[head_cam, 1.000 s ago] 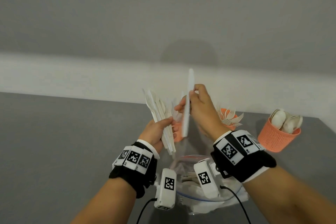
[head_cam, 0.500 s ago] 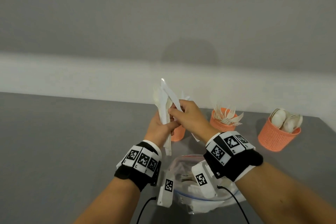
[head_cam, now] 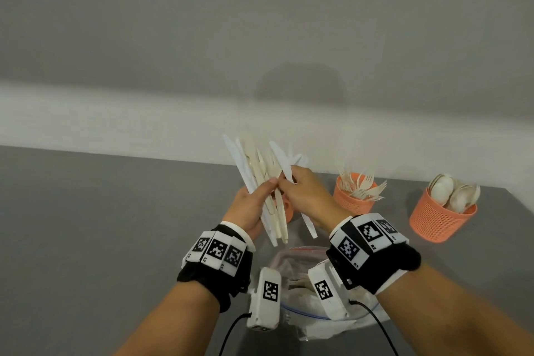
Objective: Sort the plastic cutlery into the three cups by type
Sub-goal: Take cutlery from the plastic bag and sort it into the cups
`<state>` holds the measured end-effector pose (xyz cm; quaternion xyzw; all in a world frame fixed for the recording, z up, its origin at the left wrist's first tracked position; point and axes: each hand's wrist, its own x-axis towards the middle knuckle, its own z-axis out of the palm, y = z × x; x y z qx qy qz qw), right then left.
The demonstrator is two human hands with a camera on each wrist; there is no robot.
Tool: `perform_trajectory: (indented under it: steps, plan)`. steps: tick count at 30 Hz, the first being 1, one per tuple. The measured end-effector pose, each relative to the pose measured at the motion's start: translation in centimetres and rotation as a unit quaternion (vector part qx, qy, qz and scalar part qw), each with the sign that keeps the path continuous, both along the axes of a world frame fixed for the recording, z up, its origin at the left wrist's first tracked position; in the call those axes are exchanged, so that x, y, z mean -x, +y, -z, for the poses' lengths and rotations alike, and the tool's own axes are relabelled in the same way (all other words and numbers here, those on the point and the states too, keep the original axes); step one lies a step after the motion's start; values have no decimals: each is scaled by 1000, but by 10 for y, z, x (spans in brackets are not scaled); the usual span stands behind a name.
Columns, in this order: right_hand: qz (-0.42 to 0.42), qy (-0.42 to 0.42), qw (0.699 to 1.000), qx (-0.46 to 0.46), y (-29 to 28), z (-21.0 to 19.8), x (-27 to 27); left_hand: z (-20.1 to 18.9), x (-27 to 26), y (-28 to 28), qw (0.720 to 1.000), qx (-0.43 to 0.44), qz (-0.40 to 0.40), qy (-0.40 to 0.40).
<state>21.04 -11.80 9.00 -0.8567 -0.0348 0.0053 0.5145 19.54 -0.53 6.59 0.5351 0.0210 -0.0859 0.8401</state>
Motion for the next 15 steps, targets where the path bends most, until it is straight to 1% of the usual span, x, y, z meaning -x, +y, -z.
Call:
perform_trajectory:
  steps: [2, 3, 6, 9, 10, 11, 13, 15]
  plan:
    - [24, -35, 999, -4, -2, 1, -1, -3, 1, 0, 999, 31, 17, -4]
    - [31, -47, 998, -3, -2, 1, -1, -4, 1, 0, 999, 32, 20, -5]
    - [21, -52, 998, 13, -1, 2, 0, -4, 0, -1, 999, -29, -7, -24]
    - [37, -61, 996, -54, 2, -6, 3, 2, -4, -1, 995, -73, -59, -33]
    - [36, -79, 993, -74, 4, -9, 5, 3, -5, -2, 993, -88, -73, -39]
    - [26, -103, 991, -76, 7, -12, 8, 3, -3, -3, 990, -105, -83, -49]
    - [-8, -145, 988, -49, 15, -16, 13, -2, 1, -7, 984, -137, -87, -79]
    - [-23, -149, 989, -10, 22, -14, 15, -8, 7, -12, 982, -139, -78, -104]
